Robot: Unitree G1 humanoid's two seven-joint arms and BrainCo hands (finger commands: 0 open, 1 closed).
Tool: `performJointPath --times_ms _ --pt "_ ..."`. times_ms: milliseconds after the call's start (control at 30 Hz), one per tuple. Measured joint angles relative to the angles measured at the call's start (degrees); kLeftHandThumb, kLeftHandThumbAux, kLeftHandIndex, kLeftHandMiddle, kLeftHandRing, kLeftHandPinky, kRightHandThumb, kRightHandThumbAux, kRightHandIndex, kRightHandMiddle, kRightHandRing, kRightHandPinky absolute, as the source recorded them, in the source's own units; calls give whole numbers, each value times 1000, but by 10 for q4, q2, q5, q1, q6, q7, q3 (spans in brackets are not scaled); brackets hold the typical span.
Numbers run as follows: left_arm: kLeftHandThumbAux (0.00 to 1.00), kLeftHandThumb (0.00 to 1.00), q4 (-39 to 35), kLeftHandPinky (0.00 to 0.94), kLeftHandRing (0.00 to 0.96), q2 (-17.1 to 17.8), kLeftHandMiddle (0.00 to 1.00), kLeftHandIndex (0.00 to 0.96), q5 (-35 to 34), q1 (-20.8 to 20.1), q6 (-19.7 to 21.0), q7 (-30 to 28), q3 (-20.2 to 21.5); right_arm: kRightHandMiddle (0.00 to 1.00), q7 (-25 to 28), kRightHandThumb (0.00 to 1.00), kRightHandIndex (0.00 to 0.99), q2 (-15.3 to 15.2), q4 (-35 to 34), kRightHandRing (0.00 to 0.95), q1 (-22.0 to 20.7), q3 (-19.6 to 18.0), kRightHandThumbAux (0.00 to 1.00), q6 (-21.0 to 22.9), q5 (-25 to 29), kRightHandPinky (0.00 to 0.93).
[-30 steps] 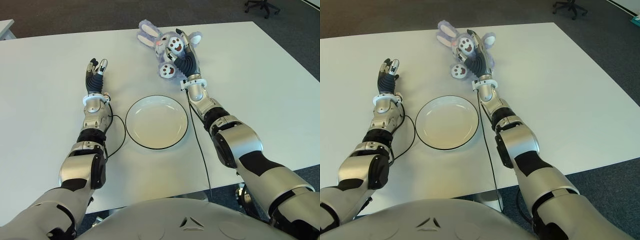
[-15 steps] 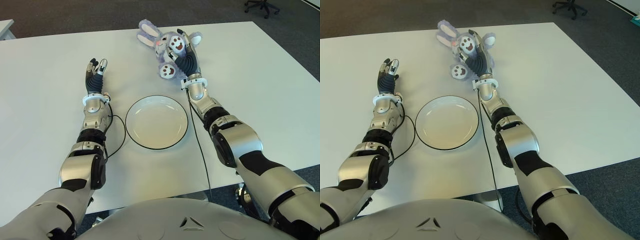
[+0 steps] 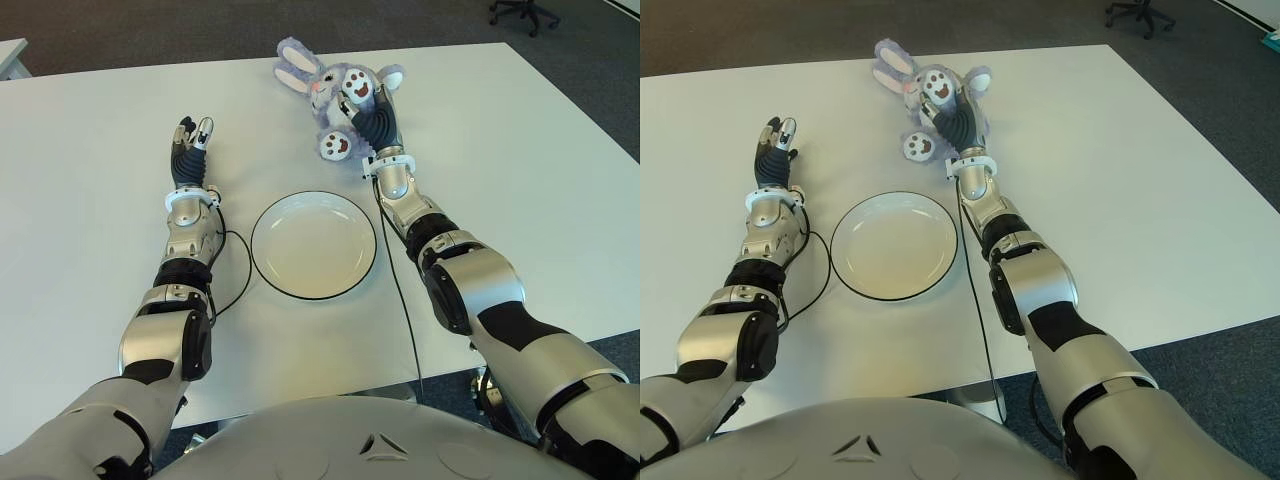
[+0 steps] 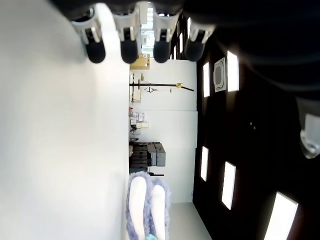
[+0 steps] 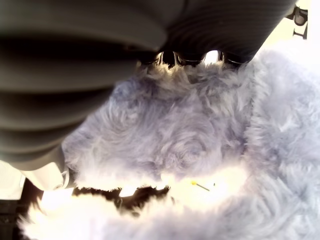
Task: Put the doll into the plate.
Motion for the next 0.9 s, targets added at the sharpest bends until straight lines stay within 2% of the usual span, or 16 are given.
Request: performJointPath --times_ms 100,133,167,267,300,367,400,467,600,633,667,900 --pt "398 0 -2 16 57 -1 69 0 0 1 1 0 0 278 17 629 263 1 0 251 0 -7 544 0 11 256" --pt "398 0 -3 3 56 -1 69 0 0 1 2 0 0 308 22 687 375 1 -1 279 0 -10 666 0 15 287" --pt "398 0 -3 0 56 -1 69 0 0 1 2 0 0 315 28 702 403 2 -1 286 0 -13 697 0 20 295" --pt "398 0 -4 1 57 -1 71 0 0 2 3 0 1 337 42 709 413 5 -2 307 0 -19 707 0 31 328" --pt "399 0 -5 4 58 -1 71 0 0 2 3 0 1 378 45 711 415 6 -2 349 -1 -21 706 0 34 391" --pt "398 0 -5 4 58 -1 72 0 0 2 4 0 1 411 51 712 417 7 -3 388 -1 -23 705 0 36 437" --pt "398 0 -5 3 57 -1 70 0 0 2 4 0 1 455 53 801 400 8 -3 425 -1 -24 688 1 36 468" --pt "397 0 -5 3 56 -2 70 0 0 2 4 0 1 468 55 827 395 8 -3 436 -2 -26 683 2 36 477" --pt "395 0 -6 0 50 -2 66 0 0 2 4 0 1 491 59 831 390 8 -3 547 -5 -27 679 7 36 601" --pt "395 0 -7 0 50 -2 66 0 0 2 4 0 1 492 59 831 390 8 -3 552 -5 -27 679 7 36 608" --pt "396 0 -7 16 50 -3 65 0 0 2 4 0 1 505 59 832 389 7 -3 608 -5 -27 678 7 36 663" --pt "398 0 -8 24 52 -3 64 0 0 2 4 0 1 522 61 833 388 5 -2 714 -5 -24 677 7 33 757"
